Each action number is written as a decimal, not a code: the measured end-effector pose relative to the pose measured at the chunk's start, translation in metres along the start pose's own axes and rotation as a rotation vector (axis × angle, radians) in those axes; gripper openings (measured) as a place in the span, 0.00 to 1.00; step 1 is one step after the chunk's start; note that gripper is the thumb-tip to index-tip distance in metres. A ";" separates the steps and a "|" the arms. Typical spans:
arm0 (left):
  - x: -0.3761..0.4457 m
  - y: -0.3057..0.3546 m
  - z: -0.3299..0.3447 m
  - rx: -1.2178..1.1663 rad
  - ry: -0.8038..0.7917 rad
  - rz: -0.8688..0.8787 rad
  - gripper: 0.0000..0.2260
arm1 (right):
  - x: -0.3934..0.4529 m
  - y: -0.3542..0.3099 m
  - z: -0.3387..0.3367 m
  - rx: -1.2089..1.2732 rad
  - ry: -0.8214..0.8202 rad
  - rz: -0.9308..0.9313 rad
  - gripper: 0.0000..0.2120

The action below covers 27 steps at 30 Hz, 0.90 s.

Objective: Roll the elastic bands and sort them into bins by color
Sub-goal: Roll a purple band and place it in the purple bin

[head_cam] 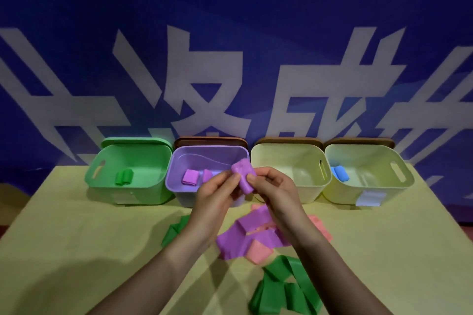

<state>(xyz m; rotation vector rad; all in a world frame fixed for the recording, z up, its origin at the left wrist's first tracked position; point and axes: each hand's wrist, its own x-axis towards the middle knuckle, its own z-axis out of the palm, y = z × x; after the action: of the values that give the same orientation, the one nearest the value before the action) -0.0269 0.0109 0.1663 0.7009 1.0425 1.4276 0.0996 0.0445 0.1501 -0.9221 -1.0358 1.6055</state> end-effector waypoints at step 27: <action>0.196 -0.013 -0.152 0.822 0.006 -0.076 0.10 | 0.178 0.102 0.040 -0.496 0.207 0.514 0.12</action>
<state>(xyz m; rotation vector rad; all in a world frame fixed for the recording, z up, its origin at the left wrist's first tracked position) -0.1841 0.1713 0.0610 1.2169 1.6575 0.8992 -0.0117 0.1925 0.0533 -1.7668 -1.1286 1.6314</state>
